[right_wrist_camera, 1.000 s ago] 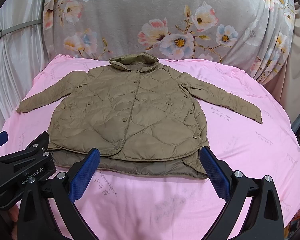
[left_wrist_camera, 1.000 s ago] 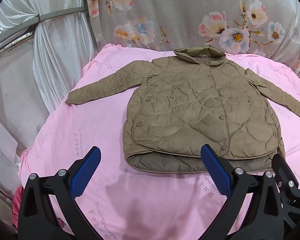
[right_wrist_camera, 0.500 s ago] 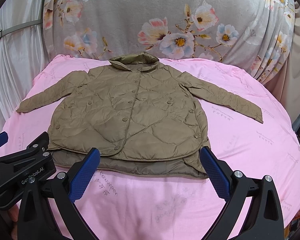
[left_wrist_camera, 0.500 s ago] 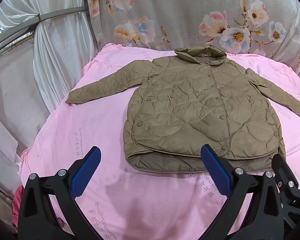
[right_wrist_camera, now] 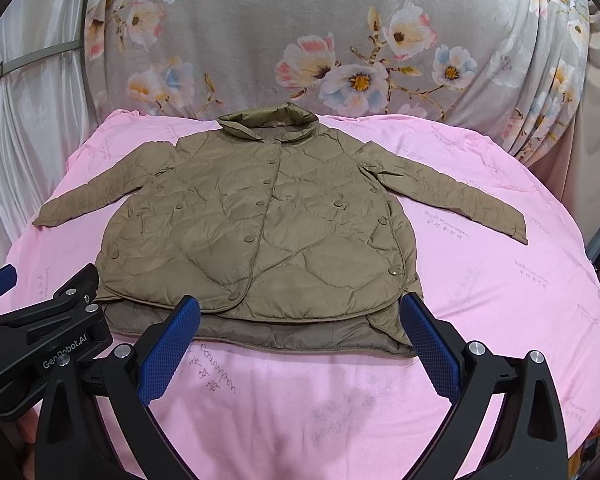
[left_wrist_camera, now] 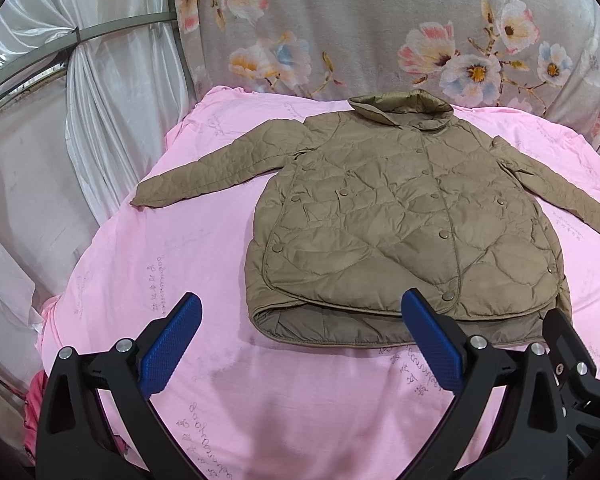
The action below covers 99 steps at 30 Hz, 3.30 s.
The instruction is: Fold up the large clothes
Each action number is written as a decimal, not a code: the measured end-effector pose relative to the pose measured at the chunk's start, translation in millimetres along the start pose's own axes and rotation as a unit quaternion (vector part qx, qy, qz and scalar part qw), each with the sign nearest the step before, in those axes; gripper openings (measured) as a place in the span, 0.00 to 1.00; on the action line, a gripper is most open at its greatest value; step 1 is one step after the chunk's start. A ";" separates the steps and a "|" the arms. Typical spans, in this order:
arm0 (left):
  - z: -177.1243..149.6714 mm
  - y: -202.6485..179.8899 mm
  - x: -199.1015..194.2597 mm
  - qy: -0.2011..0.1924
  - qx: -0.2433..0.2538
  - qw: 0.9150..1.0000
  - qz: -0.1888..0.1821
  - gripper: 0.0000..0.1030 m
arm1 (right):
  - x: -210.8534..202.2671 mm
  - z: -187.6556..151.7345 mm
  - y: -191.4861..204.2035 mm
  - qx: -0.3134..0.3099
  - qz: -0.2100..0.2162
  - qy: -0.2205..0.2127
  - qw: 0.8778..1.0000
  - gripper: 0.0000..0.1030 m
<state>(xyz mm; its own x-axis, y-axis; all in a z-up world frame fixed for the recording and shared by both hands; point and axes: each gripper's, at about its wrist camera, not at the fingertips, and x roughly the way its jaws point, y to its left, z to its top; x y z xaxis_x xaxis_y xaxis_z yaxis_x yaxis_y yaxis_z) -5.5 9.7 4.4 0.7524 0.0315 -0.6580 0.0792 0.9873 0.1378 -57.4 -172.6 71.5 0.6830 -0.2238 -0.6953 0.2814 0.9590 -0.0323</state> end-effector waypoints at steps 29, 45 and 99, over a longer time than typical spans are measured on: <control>14.2 -2.9 52.8 0.046 -0.003 0.999 -0.008 0.95 | 73.6 12.5 -56.5 0.092 0.083 0.073 0.990 0.95; 56.1 24.5 135.3 0.035 -0.052 0.998 0.019 0.95 | 218.4 39.8 -360.7 0.453 -0.027 0.014 0.891 0.94; 138.3 42.1 244.0 0.087 -0.147 0.978 -0.116 0.95 | 270.8 192.6 -0.2 0.086 0.274 -0.056 0.956 0.54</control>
<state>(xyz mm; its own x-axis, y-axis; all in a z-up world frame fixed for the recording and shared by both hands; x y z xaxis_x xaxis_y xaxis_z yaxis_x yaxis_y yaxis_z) 271.9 37.4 -47.9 0.6116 -0.1977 -0.7661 0.0235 0.9724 -0.2321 257.4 -266.8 21.5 0.8252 0.2774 -0.4921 -0.0392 0.8972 0.4400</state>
